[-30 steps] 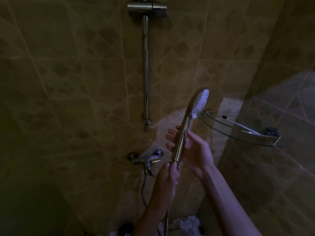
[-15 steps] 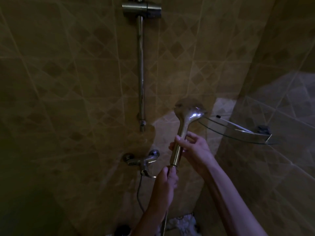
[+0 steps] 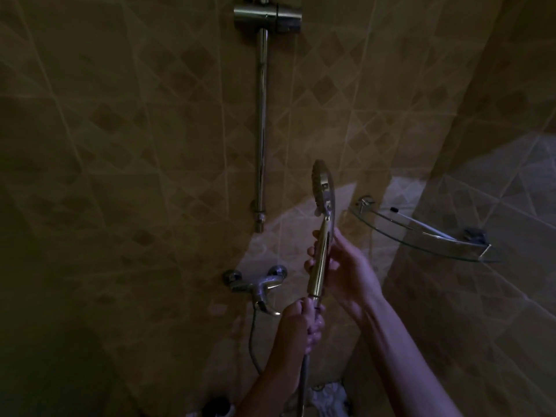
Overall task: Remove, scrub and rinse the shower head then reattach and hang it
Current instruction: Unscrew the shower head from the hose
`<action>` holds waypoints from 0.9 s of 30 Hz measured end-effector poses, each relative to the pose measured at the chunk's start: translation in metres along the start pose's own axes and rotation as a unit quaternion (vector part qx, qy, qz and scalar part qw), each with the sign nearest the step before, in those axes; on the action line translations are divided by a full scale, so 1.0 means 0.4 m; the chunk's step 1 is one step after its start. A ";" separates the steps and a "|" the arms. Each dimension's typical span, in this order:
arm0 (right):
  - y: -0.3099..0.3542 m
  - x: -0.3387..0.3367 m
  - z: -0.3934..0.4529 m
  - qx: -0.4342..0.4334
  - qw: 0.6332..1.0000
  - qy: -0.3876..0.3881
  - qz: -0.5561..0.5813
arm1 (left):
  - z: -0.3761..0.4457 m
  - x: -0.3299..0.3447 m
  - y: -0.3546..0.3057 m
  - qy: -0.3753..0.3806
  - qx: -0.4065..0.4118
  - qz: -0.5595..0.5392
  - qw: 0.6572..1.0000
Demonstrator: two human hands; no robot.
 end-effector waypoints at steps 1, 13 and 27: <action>0.009 0.003 0.000 -0.020 0.997 -0.015 -0.066 | -0.001 -0.001 0.002 -0.007 -0.007 0.001 1.000; -0.007 0.019 0.009 -0.017 0.999 -0.007 0.026 | 0.016 -0.013 0.007 -0.037 -0.011 0.037 0.999; 0.016 -0.061 -0.008 -0.051 0.985 -0.091 -0.134 | 0.030 0.004 0.046 -0.027 -0.021 0.085 0.996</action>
Point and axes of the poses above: each hand's wrist, its own z-axis towards the middle knuckle, its own x-axis out of the palm, y = z × x, the point moved 7 cm from there along z, towards the middle knuckle, and after that the axes turned 7 degrees about -x, right-handed, at the moved point
